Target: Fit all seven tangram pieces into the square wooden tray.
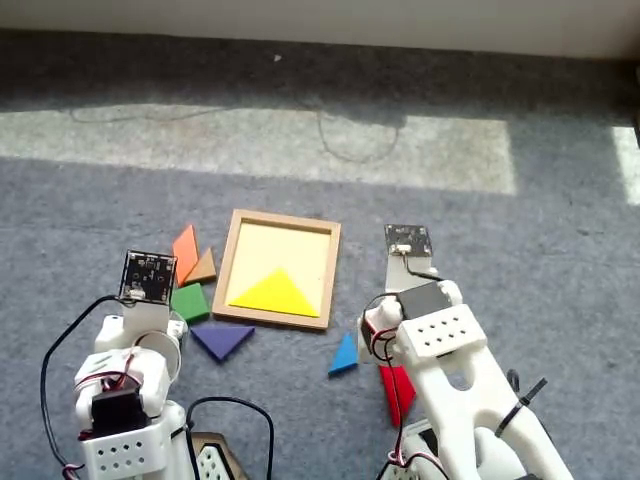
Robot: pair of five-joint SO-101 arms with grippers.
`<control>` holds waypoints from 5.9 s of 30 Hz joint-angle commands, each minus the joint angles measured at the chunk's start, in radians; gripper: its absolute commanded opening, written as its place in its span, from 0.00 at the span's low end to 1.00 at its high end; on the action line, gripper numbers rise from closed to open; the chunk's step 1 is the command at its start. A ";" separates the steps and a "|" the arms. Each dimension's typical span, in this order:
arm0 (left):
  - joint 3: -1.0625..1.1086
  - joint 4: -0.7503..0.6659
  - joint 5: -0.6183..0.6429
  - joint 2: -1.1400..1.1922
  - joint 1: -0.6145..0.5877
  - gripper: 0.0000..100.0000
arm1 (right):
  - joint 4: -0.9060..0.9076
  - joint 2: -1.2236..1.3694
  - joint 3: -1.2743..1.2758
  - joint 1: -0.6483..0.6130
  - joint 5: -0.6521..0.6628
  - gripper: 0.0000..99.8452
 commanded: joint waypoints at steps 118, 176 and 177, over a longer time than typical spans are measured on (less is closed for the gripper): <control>-0.005 -0.002 -0.012 -0.031 -0.008 0.15 | -0.467 0.449 -0.194 -0.033 -0.336 0.34; -0.004 -0.015 -0.012 -0.031 -0.010 0.15 | -0.067 0.412 -0.588 -0.151 -0.130 0.24; -0.004 -0.015 -0.012 -0.031 -0.010 0.15 | -0.062 0.410 -0.588 -0.142 -0.130 0.28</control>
